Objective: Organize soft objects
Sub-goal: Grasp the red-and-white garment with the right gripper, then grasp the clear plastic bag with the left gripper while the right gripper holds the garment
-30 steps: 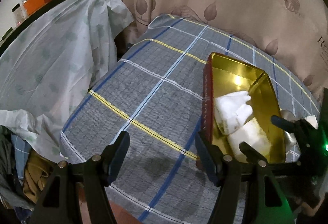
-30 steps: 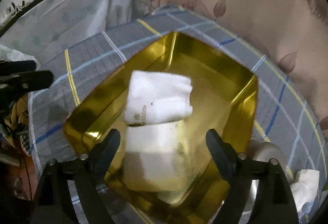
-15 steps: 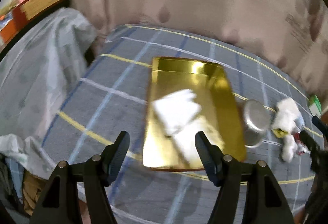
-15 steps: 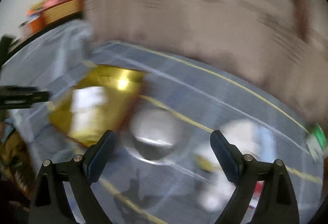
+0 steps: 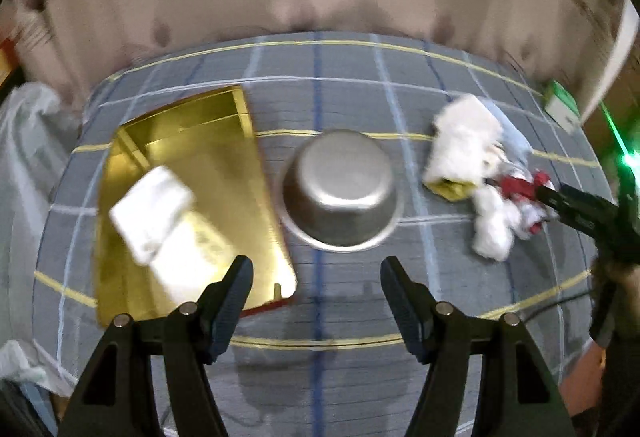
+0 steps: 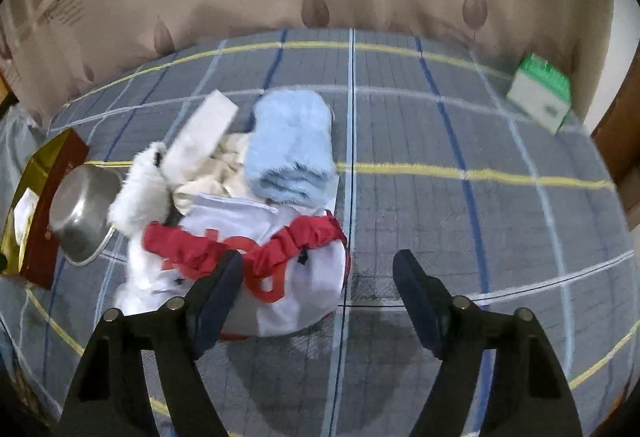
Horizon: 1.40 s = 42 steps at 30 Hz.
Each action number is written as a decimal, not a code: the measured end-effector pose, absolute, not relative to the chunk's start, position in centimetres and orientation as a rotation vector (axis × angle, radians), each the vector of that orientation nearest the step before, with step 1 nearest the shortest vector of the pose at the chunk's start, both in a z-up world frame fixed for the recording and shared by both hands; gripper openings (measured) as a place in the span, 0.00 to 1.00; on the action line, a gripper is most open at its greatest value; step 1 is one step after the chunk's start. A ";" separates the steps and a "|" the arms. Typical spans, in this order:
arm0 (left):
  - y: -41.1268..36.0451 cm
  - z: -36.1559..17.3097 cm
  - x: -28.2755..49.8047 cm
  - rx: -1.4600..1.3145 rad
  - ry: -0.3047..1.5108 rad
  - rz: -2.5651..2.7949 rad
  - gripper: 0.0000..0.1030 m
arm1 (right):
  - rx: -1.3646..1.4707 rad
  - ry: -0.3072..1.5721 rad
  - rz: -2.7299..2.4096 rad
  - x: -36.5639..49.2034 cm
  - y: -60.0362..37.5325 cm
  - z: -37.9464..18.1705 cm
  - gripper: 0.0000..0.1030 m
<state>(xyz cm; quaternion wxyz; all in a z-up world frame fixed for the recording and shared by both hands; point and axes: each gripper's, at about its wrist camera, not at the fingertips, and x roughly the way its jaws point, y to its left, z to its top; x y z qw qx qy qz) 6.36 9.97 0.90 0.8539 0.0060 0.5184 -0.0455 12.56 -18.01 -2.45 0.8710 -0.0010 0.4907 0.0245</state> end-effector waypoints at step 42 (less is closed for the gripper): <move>-6.5 -6.5 11.6 0.102 1.226 -0.505 0.66 | -0.073 0.908 -0.056 7.1 -23.2 -2.8 0.83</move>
